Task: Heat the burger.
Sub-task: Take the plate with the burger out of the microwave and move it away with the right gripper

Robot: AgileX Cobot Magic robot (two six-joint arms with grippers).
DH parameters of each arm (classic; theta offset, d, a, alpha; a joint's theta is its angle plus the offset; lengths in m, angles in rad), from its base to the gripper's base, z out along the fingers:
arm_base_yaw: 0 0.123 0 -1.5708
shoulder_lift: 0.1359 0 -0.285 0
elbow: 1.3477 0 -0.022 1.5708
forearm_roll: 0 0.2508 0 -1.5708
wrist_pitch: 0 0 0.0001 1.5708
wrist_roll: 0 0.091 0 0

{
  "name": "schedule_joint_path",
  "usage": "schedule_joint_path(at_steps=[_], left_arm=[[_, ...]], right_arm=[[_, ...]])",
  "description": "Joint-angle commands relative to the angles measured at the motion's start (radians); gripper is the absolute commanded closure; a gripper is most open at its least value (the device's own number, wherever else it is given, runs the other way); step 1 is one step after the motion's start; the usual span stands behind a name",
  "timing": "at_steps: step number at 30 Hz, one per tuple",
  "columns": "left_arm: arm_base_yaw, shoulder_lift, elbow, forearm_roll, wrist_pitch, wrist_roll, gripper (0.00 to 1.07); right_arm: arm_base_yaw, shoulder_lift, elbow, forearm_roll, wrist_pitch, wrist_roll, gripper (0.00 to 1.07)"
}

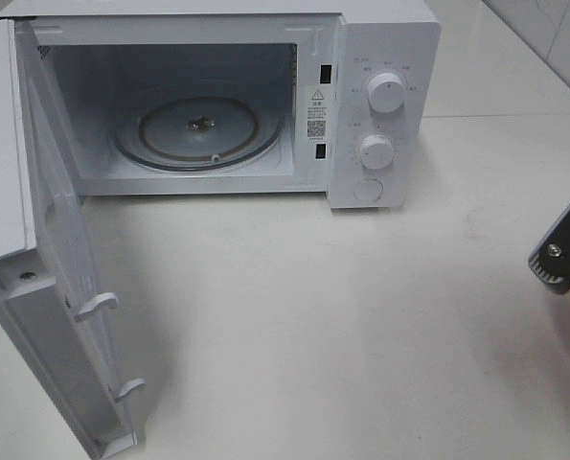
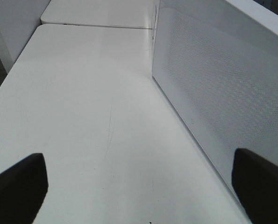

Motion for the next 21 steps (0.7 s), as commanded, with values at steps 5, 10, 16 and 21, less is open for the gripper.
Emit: schedule_joint_path(at_steps=[5,10,16,21], left_arm=[[0.001,-0.017,-0.001,0.002,-0.001,-0.004,0.06],[0.001,-0.017,-0.001,0.002,-0.001,-0.004,0.06],[0.001,-0.017,-0.001,0.002,-0.001,-0.004,0.06],[0.001,-0.017,-0.001,0.002,-0.001,-0.004,0.06]], right_arm=[[-0.002,0.125,-0.052,-0.109,0.039,0.173,1.07],[-0.002,0.201,-0.063,-0.120,0.040,0.263,1.07],[-0.002,0.297,-0.063,-0.152,0.032,0.427,1.07],[-0.003,0.353,-0.063,-0.171,0.030,0.506,1.07]])
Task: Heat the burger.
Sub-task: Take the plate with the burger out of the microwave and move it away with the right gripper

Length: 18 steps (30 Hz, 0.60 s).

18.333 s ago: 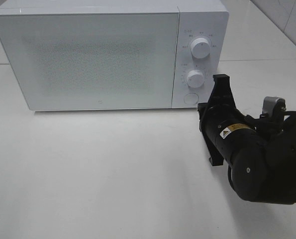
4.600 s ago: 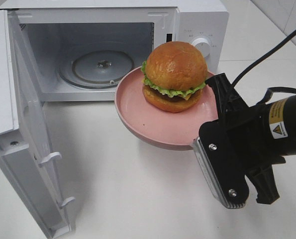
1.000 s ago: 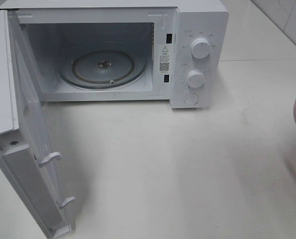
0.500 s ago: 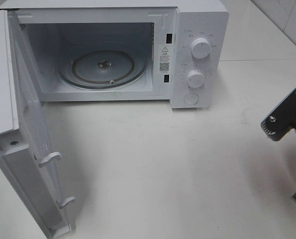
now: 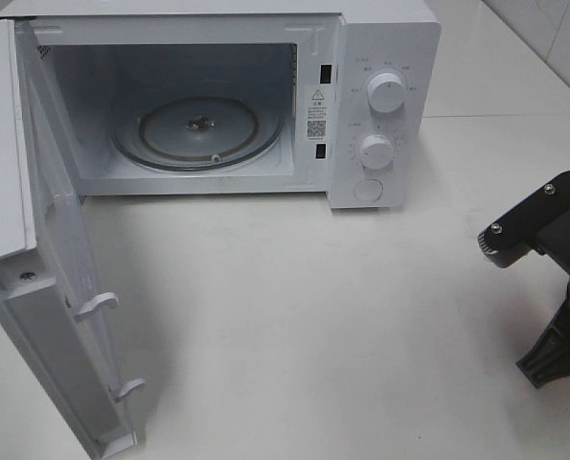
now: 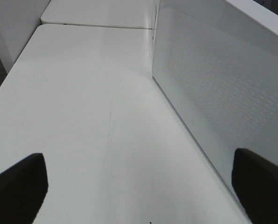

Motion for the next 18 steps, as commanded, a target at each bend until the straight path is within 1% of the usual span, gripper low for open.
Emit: schedule_joint_path(at_steps=[1,6,8,11,13,18], left_arm=[[0.001,-0.017,-0.001,0.002,-0.001,-0.004,0.06],[0.001,-0.017,-0.001,0.002,-0.001,-0.004,0.06],[0.001,-0.017,-0.001,0.002,-0.001,-0.004,0.06],[0.001,-0.017,-0.001,0.002,-0.001,-0.004,0.06],[0.001,-0.017,-0.001,0.002,-0.001,-0.004,0.06],[0.001,-0.017,-0.001,0.002,-0.001,-0.004,0.06]], right_arm=[[-0.003,0.032,-0.007,-0.075,0.035,0.053,1.07],[-0.006,0.099,-0.007,-0.077,-0.001,0.100,1.07],[-0.006,0.152,-0.007,-0.077,-0.035,0.141,1.07],[-0.006,0.165,-0.007,-0.077,-0.046,0.149,1.07],[-0.006,0.215,-0.006,-0.100,-0.073,0.204,1.07],[-0.006,0.265,-0.006,-0.123,-0.108,0.257,1.06]])
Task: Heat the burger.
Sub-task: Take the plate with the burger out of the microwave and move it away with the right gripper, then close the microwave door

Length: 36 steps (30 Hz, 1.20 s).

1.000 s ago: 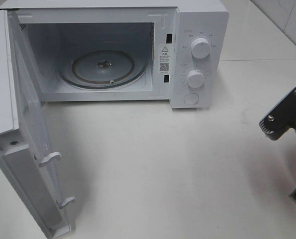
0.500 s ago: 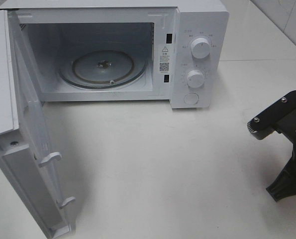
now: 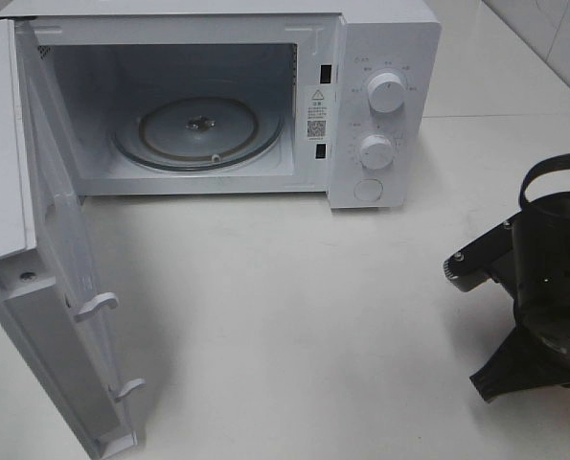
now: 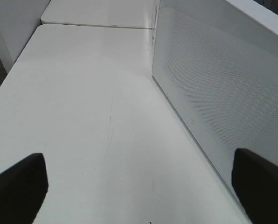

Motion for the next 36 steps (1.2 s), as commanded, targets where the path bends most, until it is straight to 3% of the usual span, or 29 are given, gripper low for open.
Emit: schedule_joint_path(at_steps=[1,14,24,25,28,36], left_arm=[[0.001,-0.017,-0.001,0.002,-0.001,-0.004,0.06],[0.001,-0.017,-0.001,0.002,-0.001,-0.004,0.06],[0.001,-0.017,-0.001,0.002,-0.001,-0.004,0.06],[0.001,-0.017,-0.001,0.002,-0.001,-0.004,0.06],[0.001,-0.017,-0.001,0.002,-0.001,-0.004,0.06],[0.001,-0.017,-0.001,0.002,-0.001,-0.004,0.06]], right_arm=[[-0.004,0.023,-0.002,-0.061,0.029,0.034,1.06],[-0.004,0.120,-0.002,-0.140,-0.070,0.199,0.99],[-0.002,0.138,-0.002,-0.126,-0.091,0.197,0.79],[0.000,0.121,-0.002,-0.110,-0.091,0.180,0.72],[0.000,0.077,-0.002,-0.086,-0.091,0.155,0.65],[0.000,-0.109,-0.002,0.023,-0.090,0.023,0.63]])
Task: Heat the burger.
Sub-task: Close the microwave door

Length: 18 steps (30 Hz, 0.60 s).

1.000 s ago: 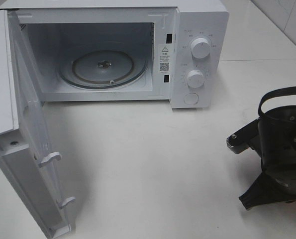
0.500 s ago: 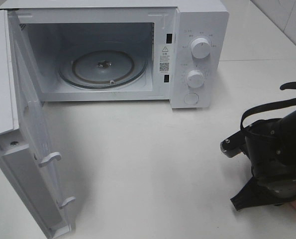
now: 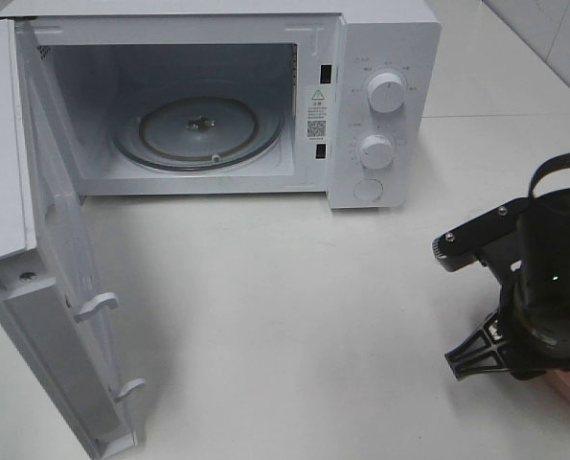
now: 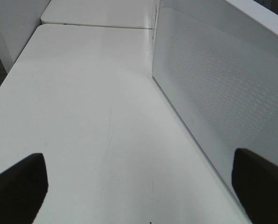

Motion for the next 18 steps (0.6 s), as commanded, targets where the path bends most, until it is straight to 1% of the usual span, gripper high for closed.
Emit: schedule_joint_path(at_steps=[1,3,4,5,6,7,9,10,12,13,14,15,16,17,18], left_arm=[[0.001,-0.017,-0.001,0.002,-0.001,-0.004,0.06],[0.001,-0.017,-0.001,0.002,-0.001,-0.004,0.06],[0.001,-0.017,-0.001,0.002,-0.001,-0.004,0.06],[0.001,-0.017,-0.001,0.002,-0.001,-0.004,0.06],[0.001,-0.017,-0.001,0.002,-0.001,-0.004,0.06],[0.001,-0.017,-0.001,0.002,-0.001,-0.004,0.06],[0.001,-0.017,-0.001,0.002,-0.001,-0.004,0.06],[0.001,-0.017,-0.001,0.002,-0.001,-0.004,0.06],[0.001,-0.017,-0.001,0.002,-0.001,-0.004,0.06],[0.001,-0.017,-0.001,0.002,-0.001,-0.004,0.06],[0.001,-0.017,-0.001,0.002,-0.001,-0.004,0.06],[0.001,-0.017,-0.001,0.002,-0.001,-0.004,0.06],[0.001,-0.017,-0.001,0.002,-0.001,-0.004,0.06],[0.001,-0.017,-0.001,0.002,-0.001,-0.004,0.06],[0.001,-0.017,-0.001,0.002,-0.001,-0.004,0.06]], right_arm=[[0.000,-0.059,-0.003,0.043,0.008,-0.062,0.63],[0.000,-0.133,-0.003,0.100,0.007,-0.134,0.63],[0.000,-0.133,-0.003,0.100,0.007,-0.134,0.63],[0.000,-0.177,-0.003,0.143,0.007,-0.187,0.63],[0.000,-0.177,-0.003,0.143,0.007,-0.187,0.63],[0.000,-0.218,-0.003,0.192,0.006,-0.255,0.62],[0.000,-0.242,-0.003,0.212,0.006,-0.284,0.62],[0.000,-0.287,-0.003,0.264,0.004,-0.359,0.60],[0.000,-0.305,-0.003,0.286,0.003,-0.389,0.59],[0.000,-0.349,-0.003,0.342,0.004,-0.471,0.54],[0.000,-0.349,-0.003,0.342,0.004,-0.471,0.54],[0.000,-0.388,-0.003,0.393,0.004,-0.552,0.48],[0.000,-0.405,-0.003,0.418,0.005,-0.581,0.46],[0.000,-0.405,-0.003,0.418,0.005,-0.581,0.46],[0.000,-0.445,-0.003,0.461,0.008,-0.642,0.39]])
